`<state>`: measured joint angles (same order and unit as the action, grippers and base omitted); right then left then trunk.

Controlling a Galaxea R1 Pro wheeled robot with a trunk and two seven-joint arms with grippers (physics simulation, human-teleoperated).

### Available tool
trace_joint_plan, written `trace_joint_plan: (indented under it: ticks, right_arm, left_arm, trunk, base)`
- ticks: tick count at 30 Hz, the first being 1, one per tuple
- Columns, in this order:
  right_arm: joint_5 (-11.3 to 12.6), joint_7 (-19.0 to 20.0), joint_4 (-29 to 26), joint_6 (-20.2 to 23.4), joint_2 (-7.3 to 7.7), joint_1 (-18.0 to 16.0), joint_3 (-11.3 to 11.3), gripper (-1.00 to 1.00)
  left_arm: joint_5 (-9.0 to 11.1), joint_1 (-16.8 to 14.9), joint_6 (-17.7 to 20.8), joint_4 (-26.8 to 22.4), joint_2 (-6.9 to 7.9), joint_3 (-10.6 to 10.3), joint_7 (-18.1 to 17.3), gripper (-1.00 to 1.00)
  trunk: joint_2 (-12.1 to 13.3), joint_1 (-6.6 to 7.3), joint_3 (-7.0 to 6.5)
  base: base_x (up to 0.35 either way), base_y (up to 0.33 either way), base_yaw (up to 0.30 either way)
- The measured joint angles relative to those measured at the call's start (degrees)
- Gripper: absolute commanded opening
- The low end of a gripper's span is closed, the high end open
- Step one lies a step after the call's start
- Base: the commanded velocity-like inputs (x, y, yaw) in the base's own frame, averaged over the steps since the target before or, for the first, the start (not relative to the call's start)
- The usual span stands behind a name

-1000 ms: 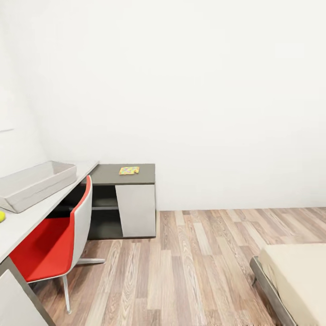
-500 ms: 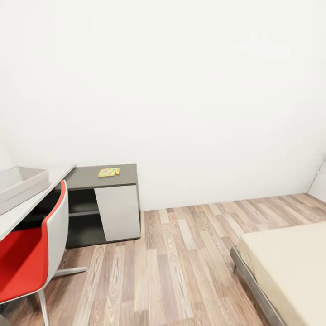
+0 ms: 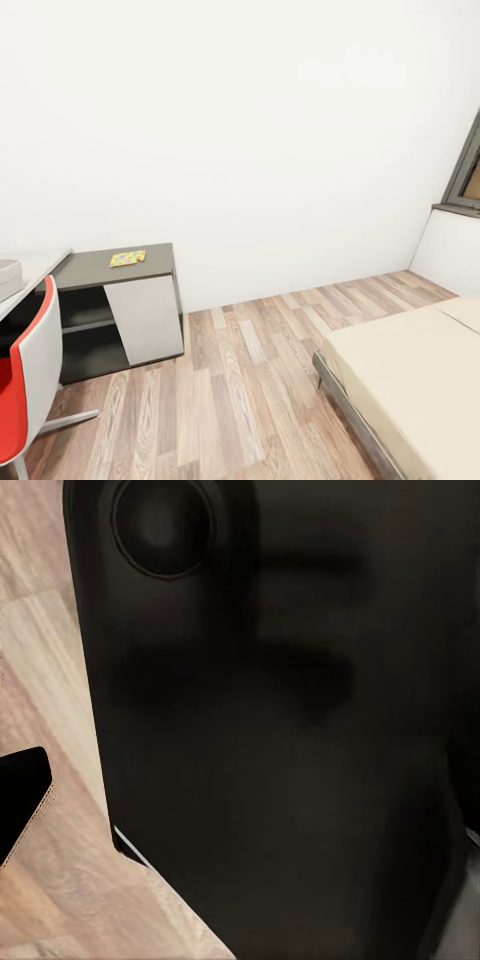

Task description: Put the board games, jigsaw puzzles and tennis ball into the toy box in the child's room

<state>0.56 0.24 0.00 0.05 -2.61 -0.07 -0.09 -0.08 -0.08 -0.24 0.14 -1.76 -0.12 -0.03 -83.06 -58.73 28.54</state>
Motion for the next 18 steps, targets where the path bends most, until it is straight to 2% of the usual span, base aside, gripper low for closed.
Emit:
trace_joint_plan:
  ticks: [18]
  right_arm:
    - [0.01,-0.04,0.00,0.03,-0.02,0.00,0.01,1.00]
  left_arm:
    - [0.00,0.00,-0.01,-0.02,0.09,0.00,0.01,1.00]
  trunk:
    - [0.00,0.00,0.54]
  base:
    - [0.000,0.000,-0.277]
